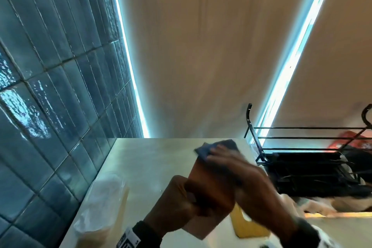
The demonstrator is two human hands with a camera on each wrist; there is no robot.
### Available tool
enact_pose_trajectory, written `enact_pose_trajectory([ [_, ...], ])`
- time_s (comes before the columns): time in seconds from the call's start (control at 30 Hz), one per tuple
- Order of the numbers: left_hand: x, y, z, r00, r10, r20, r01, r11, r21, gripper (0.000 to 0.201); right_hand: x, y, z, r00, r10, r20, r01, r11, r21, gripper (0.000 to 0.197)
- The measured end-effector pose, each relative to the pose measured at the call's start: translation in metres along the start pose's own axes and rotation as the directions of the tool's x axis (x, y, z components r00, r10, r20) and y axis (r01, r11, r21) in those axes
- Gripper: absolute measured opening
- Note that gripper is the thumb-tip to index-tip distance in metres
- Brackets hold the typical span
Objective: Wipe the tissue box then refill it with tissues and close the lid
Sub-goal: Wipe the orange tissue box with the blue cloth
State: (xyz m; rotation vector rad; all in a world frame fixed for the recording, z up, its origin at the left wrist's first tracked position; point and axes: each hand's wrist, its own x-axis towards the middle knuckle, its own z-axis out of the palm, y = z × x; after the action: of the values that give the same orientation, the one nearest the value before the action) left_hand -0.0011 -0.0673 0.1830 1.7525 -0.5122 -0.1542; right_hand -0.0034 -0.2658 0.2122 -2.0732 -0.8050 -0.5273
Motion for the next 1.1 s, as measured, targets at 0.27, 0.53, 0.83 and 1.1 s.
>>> enact_pose_trajectory([
  [0.27, -0.013, -0.003, 0.005, 0.996, 0.06, -0.071, -0.057, 0.997, 0.048, 0.021, -0.005, 0.034, 0.001, 0.998, 0.009, 0.063, -0.006, 0.999, -0.043, 0.059],
  [0.53, -0.012, -0.003, 0.011, 0.995, 0.005, -0.095, -0.002, 1.0, 0.028, 0.023, -0.025, 0.0, 0.009, 0.934, -0.285, 0.215, 0.3, 0.953, -0.039, 0.032],
  [0.83, -0.008, -0.006, 0.004, 0.99, 0.07, -0.126, -0.067, 0.997, 0.032, 0.041, -0.025, -0.005, 0.012, 0.927, -0.312, 0.206, 0.329, 0.943, -0.052, 0.036],
  [1.1, -0.008, 0.001, -0.017, 0.988, 0.011, -0.154, -0.005, 0.999, 0.039, 0.03, -0.005, 0.02, 0.007, 0.991, -0.12, 0.064, 0.127, 0.984, -0.121, 0.071],
])
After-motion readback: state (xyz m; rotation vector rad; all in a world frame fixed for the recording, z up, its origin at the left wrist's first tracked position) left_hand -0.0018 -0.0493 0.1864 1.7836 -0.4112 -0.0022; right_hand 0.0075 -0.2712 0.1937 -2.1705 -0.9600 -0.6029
